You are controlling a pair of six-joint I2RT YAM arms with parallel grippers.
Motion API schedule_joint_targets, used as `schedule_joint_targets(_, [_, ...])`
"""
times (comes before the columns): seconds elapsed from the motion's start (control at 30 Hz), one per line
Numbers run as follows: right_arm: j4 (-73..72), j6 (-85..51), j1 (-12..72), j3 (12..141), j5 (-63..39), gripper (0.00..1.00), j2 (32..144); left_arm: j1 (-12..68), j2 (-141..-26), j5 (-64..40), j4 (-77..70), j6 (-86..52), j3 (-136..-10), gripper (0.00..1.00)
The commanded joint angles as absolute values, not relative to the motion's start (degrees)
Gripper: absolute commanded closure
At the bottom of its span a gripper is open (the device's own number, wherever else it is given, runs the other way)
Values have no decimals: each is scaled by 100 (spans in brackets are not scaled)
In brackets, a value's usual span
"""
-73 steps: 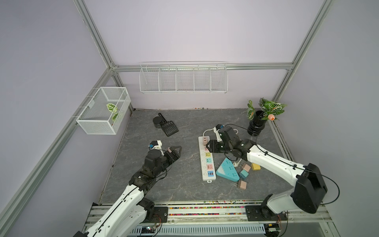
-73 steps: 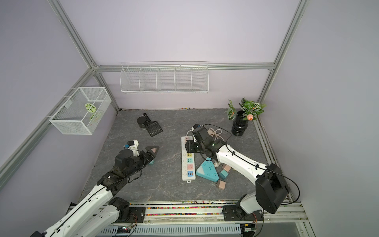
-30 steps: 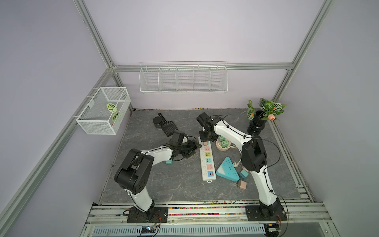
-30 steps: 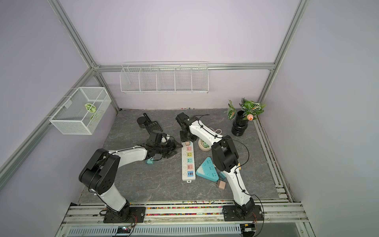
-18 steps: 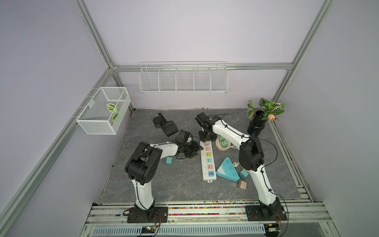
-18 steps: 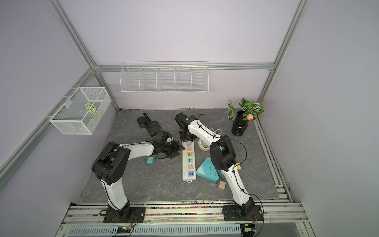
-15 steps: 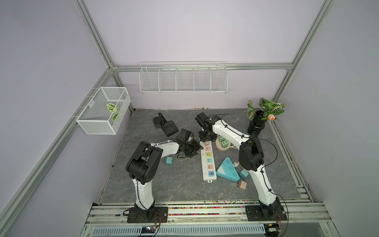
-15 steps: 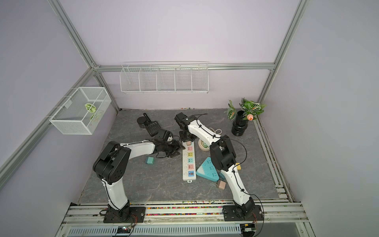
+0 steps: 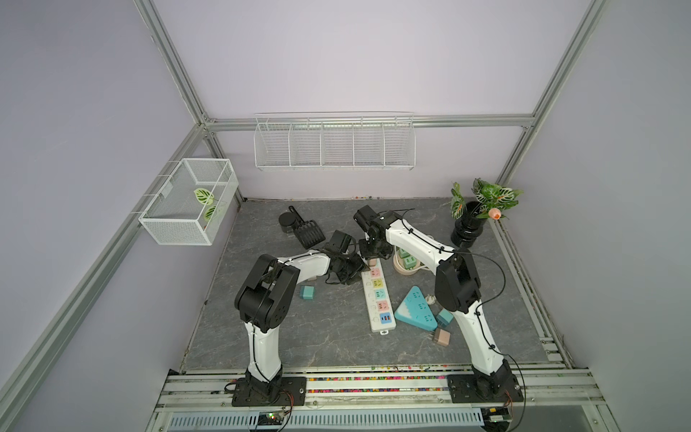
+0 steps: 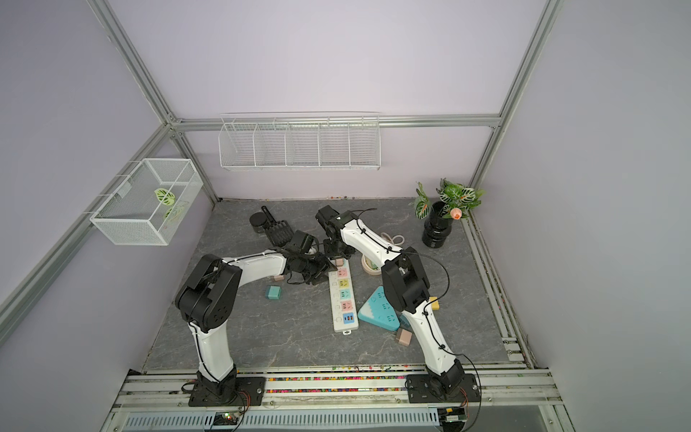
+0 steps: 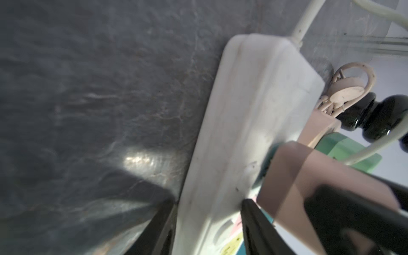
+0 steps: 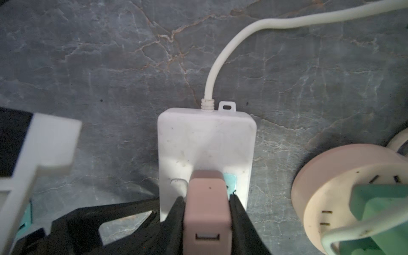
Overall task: Pull the plug off the socket
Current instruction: Remove the plug from the socket.
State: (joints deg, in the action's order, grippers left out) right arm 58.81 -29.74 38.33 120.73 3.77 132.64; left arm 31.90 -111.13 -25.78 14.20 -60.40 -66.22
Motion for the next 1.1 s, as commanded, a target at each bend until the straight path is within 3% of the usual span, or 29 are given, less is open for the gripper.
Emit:
schedule_joint_targets(0.0, [5817, -3212, 3872, 12138, 116, 75, 12788, 3192, -11602, -2096, 2245, -6113, -6368, 54])
schedule_joint_targets(0.43, [5485, -3363, 3876, 11286, 118, 76, 12047, 3169, -11672, -2188, 2188, -6072, -6231, 59])
schedule_joint_targets(0.7, [4895, -3551, 3767, 10219, 45, 76, 11065, 3145, -10920, -2407, 1967, -5388, -6553, 55])
schedule_joint_targets(1.07, [2416, -4631, 3172, 7775, -1844, 76, 9468, 3137, -8912, -1698, 2301, -4414, -6119, 49])
